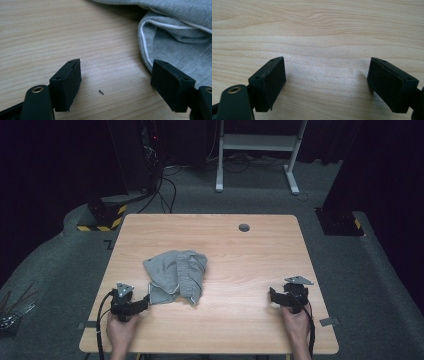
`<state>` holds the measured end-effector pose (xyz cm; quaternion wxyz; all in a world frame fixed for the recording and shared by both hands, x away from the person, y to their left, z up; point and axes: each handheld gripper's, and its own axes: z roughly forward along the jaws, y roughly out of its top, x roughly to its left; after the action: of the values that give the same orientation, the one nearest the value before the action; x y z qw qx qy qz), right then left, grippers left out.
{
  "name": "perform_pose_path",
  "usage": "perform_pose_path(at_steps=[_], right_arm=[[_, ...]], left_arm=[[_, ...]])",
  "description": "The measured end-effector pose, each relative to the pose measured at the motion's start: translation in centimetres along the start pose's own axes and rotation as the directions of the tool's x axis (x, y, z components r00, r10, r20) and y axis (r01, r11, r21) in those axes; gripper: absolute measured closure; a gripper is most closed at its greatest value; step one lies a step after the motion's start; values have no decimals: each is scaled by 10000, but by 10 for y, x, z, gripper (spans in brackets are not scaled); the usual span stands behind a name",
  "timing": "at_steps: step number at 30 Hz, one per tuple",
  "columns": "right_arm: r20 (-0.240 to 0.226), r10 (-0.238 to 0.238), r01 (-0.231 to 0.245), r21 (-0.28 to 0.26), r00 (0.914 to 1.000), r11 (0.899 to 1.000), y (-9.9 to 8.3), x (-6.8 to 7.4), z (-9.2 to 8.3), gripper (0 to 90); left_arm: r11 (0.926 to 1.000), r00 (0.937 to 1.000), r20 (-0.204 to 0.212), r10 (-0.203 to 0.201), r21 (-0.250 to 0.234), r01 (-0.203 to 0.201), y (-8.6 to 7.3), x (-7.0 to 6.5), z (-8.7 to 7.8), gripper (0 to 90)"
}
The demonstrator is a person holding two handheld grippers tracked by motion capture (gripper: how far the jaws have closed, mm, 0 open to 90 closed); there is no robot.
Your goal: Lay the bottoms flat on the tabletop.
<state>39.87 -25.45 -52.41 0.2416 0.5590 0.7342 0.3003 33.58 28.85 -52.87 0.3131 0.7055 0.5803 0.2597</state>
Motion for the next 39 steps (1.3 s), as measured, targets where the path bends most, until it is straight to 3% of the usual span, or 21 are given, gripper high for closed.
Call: perform_pose_path(at_steps=[20, 22, 25, 34, 39], right_arm=[[-1, 7, -7, 3, 10000, 10000, 0, 0, 0, 152], [-3, 5, -5, 5, 10000, 10000, 0, 0, 0, 152], [-1, 19, -19, 8, 10000, 10000, 0, 0, 0, 152], [0, 22, -22, 7, 10000, 10000, 0, 0, 0, 152], [-1, 22, -22, 9, 10000, 10000, 0, 0, 0, 152]], left_arm=[[10000, 9999, 141, 94, -1, -94, -2, -3, -2, 242], [9999, 9998, 172, 121, 26, -121, -2, -3, -2, 236], [9995, 9990, 375, 255, 163, -261, 0, -6, 1, 145], [9994, 9989, 466, 97, 320, -112, 4, -6, 0, 143], [10000, 9977, 678, -37, -79, 42, 5, -7, -9, 143]])
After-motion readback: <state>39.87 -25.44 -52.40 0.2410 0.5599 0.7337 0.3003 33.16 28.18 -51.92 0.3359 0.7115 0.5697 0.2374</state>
